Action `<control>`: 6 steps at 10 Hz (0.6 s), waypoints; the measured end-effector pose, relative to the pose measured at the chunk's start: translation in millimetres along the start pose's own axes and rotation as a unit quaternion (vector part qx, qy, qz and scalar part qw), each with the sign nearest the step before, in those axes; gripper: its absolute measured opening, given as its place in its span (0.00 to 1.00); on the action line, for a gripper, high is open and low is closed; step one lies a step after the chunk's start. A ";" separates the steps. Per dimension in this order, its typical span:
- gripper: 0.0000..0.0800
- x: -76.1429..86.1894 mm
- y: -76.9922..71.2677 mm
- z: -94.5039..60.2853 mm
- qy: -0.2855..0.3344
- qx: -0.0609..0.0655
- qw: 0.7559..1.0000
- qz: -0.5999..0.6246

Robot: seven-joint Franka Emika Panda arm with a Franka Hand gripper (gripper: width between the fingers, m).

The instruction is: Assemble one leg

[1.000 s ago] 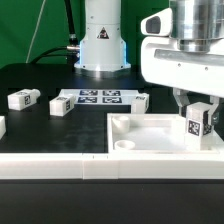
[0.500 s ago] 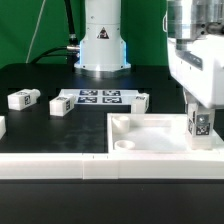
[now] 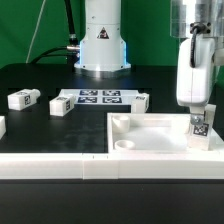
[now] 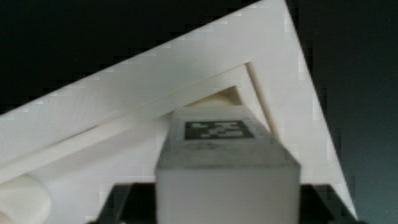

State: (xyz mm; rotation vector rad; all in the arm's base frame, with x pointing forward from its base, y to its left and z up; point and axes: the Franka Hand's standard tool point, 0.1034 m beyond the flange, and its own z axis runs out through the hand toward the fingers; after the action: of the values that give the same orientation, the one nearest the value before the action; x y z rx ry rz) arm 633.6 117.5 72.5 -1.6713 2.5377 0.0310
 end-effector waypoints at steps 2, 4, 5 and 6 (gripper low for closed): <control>0.50 -0.2 0.1 0.2 -0.001 0.000 1.000 -0.012; 0.67 -0.3 0.4 0.2 -0.001 -0.001 0.999 -0.049; 0.79 -0.6 1.9 0.5 0.000 -0.005 0.996 -0.086; 0.79 -1.3 2.2 0.4 0.000 -0.005 0.989 -0.148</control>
Offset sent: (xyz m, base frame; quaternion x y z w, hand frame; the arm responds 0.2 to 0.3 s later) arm 0.0018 0.0026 -0.0002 -0.0016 -0.0049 -0.0441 0.9990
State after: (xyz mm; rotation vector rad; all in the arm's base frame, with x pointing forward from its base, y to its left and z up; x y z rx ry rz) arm 632.2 119.5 72.1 -2.0317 2.2646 0.0202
